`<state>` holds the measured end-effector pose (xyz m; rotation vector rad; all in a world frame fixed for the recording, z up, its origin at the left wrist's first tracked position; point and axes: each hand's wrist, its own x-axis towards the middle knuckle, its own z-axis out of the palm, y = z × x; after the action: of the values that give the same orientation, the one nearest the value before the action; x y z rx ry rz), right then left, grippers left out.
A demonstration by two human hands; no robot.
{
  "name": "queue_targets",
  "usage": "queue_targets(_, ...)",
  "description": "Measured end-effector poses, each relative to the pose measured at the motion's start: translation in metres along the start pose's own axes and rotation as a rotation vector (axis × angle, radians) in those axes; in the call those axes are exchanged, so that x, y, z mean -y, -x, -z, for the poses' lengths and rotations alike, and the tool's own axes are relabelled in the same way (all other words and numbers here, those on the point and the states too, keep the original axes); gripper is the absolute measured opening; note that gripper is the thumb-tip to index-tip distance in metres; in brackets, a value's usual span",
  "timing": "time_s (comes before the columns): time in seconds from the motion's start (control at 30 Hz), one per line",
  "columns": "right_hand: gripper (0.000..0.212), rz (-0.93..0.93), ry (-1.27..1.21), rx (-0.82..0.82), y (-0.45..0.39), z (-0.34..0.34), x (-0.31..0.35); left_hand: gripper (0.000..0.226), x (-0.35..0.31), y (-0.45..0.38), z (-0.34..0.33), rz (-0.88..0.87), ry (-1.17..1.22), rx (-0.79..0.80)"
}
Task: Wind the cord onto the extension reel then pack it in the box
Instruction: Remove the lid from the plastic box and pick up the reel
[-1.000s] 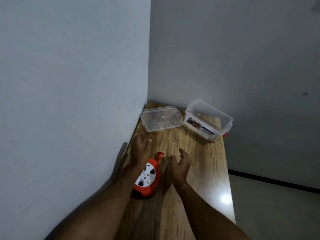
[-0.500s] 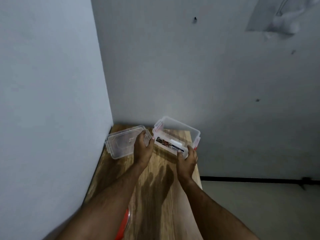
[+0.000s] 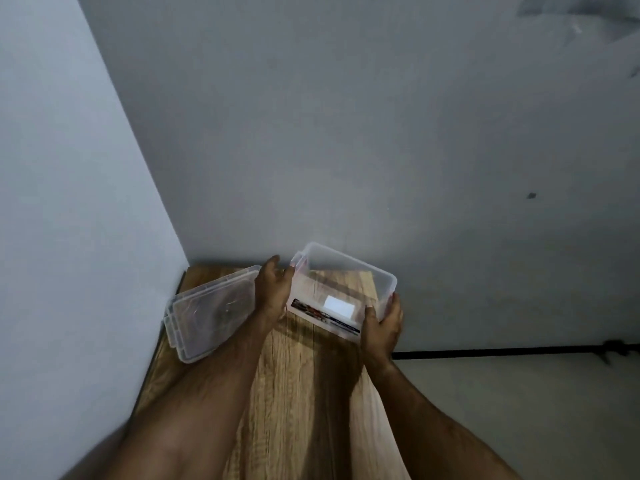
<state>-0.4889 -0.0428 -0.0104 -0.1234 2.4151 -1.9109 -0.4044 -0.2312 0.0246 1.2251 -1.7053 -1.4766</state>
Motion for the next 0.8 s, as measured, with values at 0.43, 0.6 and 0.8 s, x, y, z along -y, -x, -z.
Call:
queue_targets(0.43, 0.068, -0.051, -0.206, -0.002, -0.007, 0.001, -0.011, 0.036, 0.009, -0.002, -0.019, 0.101, 0.104, 0.182)
queue_targets(0.6, 0.067, -0.052, -0.2, -0.02, 0.002, 0.013, -0.002, 0.032, -0.005, 0.024, -0.009, 0.092, 0.09, 0.162)
queue_targets(0.8, 0.064, -0.074, -0.24, 0.011, 0.029, 0.043, 0.015, 0.033, -0.009, 0.074, 0.01, 0.066, 0.105, 0.118)
